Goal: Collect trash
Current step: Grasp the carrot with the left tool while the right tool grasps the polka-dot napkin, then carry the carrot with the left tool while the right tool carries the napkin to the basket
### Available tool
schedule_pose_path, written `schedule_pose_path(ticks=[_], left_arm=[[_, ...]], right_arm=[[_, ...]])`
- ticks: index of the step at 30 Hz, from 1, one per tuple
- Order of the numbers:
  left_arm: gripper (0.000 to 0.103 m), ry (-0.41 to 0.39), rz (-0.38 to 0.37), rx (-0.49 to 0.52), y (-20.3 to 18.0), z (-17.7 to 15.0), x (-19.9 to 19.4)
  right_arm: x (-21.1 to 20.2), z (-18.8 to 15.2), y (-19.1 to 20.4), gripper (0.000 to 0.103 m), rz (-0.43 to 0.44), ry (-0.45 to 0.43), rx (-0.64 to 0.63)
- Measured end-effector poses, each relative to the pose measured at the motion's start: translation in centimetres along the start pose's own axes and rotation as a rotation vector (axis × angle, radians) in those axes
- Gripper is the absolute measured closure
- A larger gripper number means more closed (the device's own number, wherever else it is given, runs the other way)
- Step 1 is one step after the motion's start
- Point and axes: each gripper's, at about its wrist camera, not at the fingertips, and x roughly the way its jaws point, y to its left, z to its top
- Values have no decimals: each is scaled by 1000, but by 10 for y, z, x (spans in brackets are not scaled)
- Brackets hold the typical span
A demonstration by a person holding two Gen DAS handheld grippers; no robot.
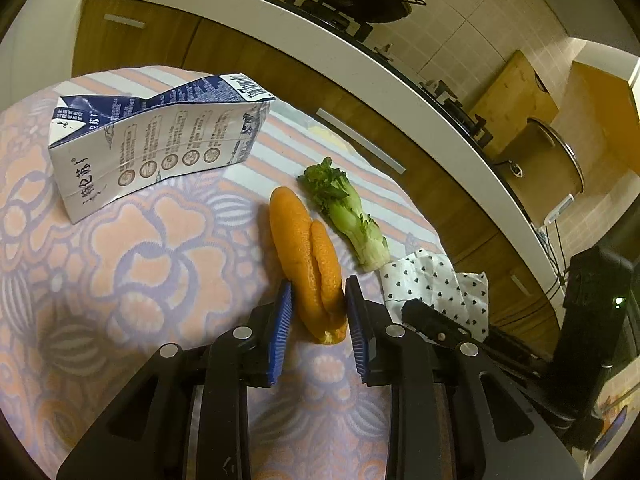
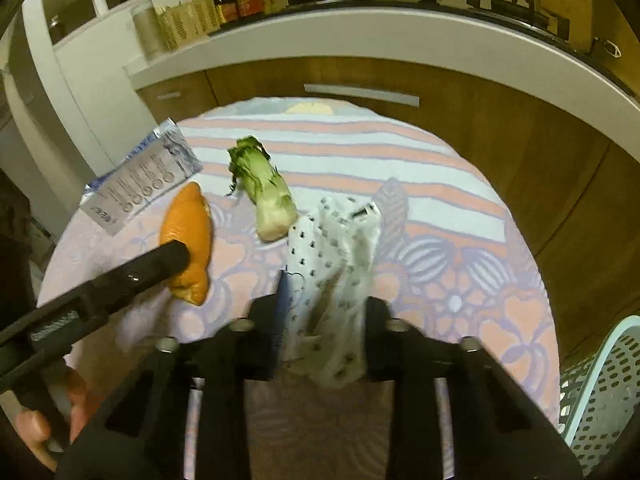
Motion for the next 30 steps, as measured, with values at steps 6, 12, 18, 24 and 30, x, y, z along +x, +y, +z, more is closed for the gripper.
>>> schedule_pose_path(ticks=[6, 12, 18, 24, 30], left_arm=[[78, -20, -6, 26, -10, -1, -7], [79, -25, -74, 102, -45, -11, -23], [80, 7, -204, 168, -95, -31, -40], [81, 28, -260, 261, -141, -52, -40], [81, 44, -288, 273, -157, -51, -41]], right_arm=[[-28, -6, -3, 94, -26, -69, 10], [-72, -24, -22, 94, -80, -127, 54], [-123, -49, -61, 94, -141, -198, 133], [-166, -79, -101, 94, -209, -252, 209], [-193, -107, -141, 94, -263, -282, 292]])
